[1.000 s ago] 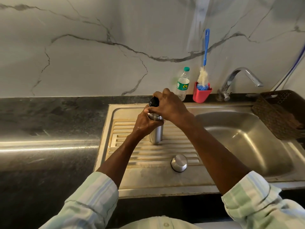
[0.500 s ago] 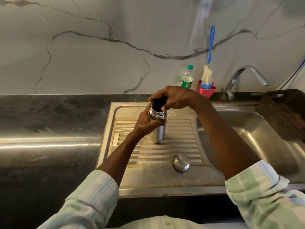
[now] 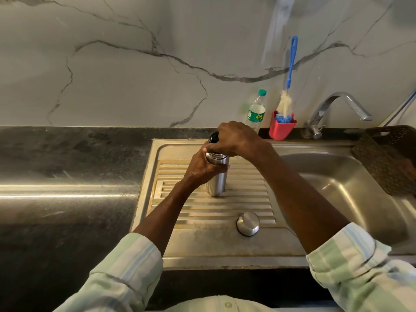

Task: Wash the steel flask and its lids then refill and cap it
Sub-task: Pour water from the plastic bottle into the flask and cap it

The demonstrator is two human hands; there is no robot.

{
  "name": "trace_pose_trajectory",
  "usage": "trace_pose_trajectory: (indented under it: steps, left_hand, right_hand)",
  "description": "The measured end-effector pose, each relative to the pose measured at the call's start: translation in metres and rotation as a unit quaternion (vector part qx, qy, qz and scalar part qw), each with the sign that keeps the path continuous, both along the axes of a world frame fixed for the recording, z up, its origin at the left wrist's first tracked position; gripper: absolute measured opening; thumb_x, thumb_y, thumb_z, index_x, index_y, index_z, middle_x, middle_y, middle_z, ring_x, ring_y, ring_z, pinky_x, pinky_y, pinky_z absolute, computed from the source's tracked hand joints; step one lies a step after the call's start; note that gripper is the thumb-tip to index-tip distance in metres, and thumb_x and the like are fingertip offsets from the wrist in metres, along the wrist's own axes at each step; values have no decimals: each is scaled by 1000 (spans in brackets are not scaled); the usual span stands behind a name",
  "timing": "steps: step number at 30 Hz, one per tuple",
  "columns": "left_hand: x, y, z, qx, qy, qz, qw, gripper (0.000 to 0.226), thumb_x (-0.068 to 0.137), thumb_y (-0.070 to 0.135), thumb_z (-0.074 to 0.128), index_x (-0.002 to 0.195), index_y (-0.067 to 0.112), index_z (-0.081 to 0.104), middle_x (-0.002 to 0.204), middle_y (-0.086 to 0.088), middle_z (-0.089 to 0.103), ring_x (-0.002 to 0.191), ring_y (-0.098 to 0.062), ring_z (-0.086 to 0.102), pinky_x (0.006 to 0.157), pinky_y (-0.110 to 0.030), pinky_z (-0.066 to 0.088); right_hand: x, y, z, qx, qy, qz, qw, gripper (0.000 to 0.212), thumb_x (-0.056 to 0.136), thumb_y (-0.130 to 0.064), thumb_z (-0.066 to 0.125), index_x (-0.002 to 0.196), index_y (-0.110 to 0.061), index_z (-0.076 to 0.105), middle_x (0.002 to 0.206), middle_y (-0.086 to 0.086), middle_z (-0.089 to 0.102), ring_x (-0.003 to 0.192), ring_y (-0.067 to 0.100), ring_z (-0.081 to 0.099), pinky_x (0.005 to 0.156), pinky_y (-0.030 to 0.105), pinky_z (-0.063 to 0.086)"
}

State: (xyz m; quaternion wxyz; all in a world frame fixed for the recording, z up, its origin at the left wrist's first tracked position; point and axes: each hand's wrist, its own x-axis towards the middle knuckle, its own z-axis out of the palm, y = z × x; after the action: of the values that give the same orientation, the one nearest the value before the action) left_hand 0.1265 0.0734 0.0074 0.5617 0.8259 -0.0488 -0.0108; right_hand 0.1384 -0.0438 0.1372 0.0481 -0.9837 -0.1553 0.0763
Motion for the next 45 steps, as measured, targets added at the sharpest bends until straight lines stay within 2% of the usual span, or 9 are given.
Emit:
trace_pose_trajectory:
  steps: [6,11,15,18,28,31,36,41,45]
  left_hand:
    - [-1,-3,-1,-19,-6,-2,1000,78,70,11,89,134,18,46,109,12,60,94,0,59,75,-7,49]
    - [-1,-3,-4,-21,-9,11,1000,78,68,13,90,133,20,47,110,9,60,95,-2,61,76,-6,49]
    - [-1,-3,-4,-31,-17,-7,999,73,71,9,87,130,23,46,115,8,61,100,0,61,81,-11,51]
    - [0,-3,-3,-31,-4,-5,1000,71,71,10,87,126,29,45,111,9,61,96,1,59,77,-13,49]
    - [0,-3,-6,-42,-17,5,999,76,68,11,89,127,29,45,111,8,62,98,-6,63,83,-21,53]
    - [-1,-3,-6,-37,-14,6,999,77,68,11,89,130,24,46,112,7,63,99,-7,64,83,-20,54]
    - [-1,-4,-5,-33,-3,7,999,71,69,14,89,126,22,47,109,11,62,96,-5,64,80,-15,53]
    - [-1,-3,-7,-36,-23,1,999,78,68,11,88,133,21,45,116,2,63,102,-12,64,84,-26,56]
    - [-2,-4,-7,-37,-26,5,999,78,68,13,89,133,22,46,115,3,65,100,-6,64,81,-19,54]
  right_hand:
    - [9,-12,13,32,104,106,988,68,89,-26,70,148,-24,37,142,1,45,126,22,44,93,28,40]
    - [8,-22,5,110,111,126,980,63,85,0,66,137,-29,47,144,2,45,130,27,43,96,34,48]
    - [5,-20,0,107,119,130,979,77,84,-26,76,148,-28,34,157,2,22,141,23,25,108,36,36]
    - [5,-15,-8,83,-8,66,994,72,79,-47,75,137,-18,45,137,7,36,125,25,40,99,37,44]
    - [16,-32,-2,133,149,117,973,71,85,-4,70,144,-32,44,147,0,45,133,23,43,103,33,43]
    - [12,-26,5,130,60,71,987,48,84,-33,75,128,-21,60,128,4,60,112,21,57,89,29,48]
    - [3,-15,-5,15,-96,-27,995,75,73,-86,44,92,-14,52,86,2,54,80,20,53,70,31,38]
    - [2,-37,1,206,156,58,964,57,90,-22,68,141,-13,46,138,7,55,124,22,51,99,32,43]
    - [-6,-42,-20,313,49,10,948,55,78,-24,81,128,-15,60,122,4,66,113,19,61,95,28,49]
